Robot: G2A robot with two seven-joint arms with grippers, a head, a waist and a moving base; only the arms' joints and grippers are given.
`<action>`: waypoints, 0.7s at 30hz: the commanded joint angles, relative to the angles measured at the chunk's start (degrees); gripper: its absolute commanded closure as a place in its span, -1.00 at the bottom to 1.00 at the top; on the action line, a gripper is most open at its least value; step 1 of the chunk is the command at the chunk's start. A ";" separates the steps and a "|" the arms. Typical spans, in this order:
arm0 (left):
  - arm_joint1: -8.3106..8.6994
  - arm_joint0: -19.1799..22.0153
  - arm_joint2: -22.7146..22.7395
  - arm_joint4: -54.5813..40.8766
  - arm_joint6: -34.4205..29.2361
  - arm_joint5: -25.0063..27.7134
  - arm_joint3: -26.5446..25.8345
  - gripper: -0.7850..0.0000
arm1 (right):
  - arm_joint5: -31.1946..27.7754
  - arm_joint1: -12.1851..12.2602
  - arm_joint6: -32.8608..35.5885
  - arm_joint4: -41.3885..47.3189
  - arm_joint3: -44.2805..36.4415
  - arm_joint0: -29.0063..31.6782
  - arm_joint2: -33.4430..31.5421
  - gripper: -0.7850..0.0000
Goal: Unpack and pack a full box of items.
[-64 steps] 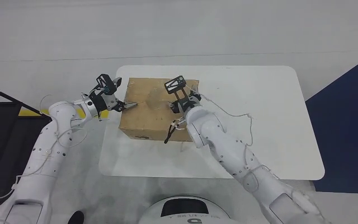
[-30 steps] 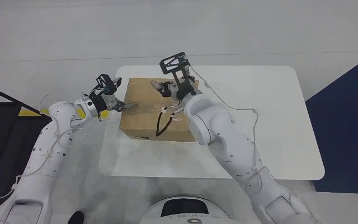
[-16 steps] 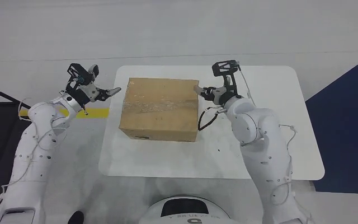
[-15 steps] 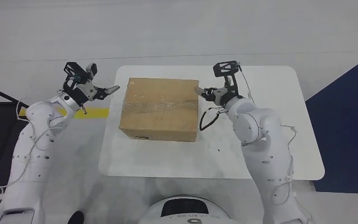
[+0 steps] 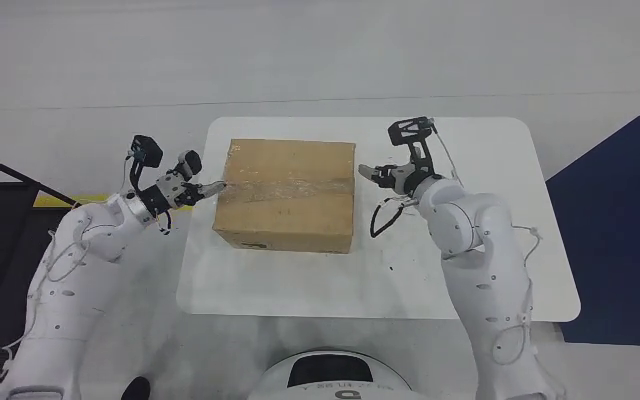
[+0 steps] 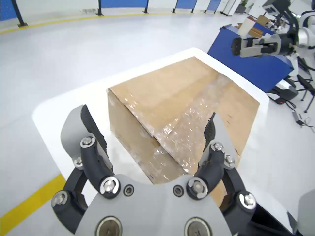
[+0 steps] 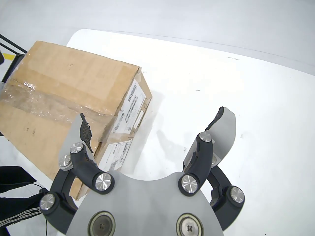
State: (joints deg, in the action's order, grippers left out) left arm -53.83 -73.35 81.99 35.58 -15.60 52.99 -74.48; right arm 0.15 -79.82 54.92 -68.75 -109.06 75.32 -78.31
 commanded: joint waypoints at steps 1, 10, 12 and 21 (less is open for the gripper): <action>0.01 -0.66 -0.63 -3.43 -1.40 1.26 0.53 -1.00 | -0.01 0.05 -0.12 -0.05 0.75 -0.25 0.21 -1.00; -0.07 -4.10 -2.44 -21.98 -3.77 2.87 3.26 -0.98 | 0.30 0.32 -0.87 0.61 2.12 -0.59 0.52 -1.00; 0.13 -3.97 -2.47 -22.24 -6.15 1.44 3.49 -0.98 | 0.41 0.38 -0.92 0.70 2.17 -0.64 0.60 -1.00; 0.23 -3.35 -3.48 -23.32 -9.69 0.89 3.34 0.01 | 0.95 0.67 -1.24 0.56 2.34 -0.35 0.81 -1.00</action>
State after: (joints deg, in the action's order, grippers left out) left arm -53.56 -76.82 78.72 12.42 -25.28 53.44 -70.94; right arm 1.04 -79.18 53.64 -68.09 -106.70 74.93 -77.50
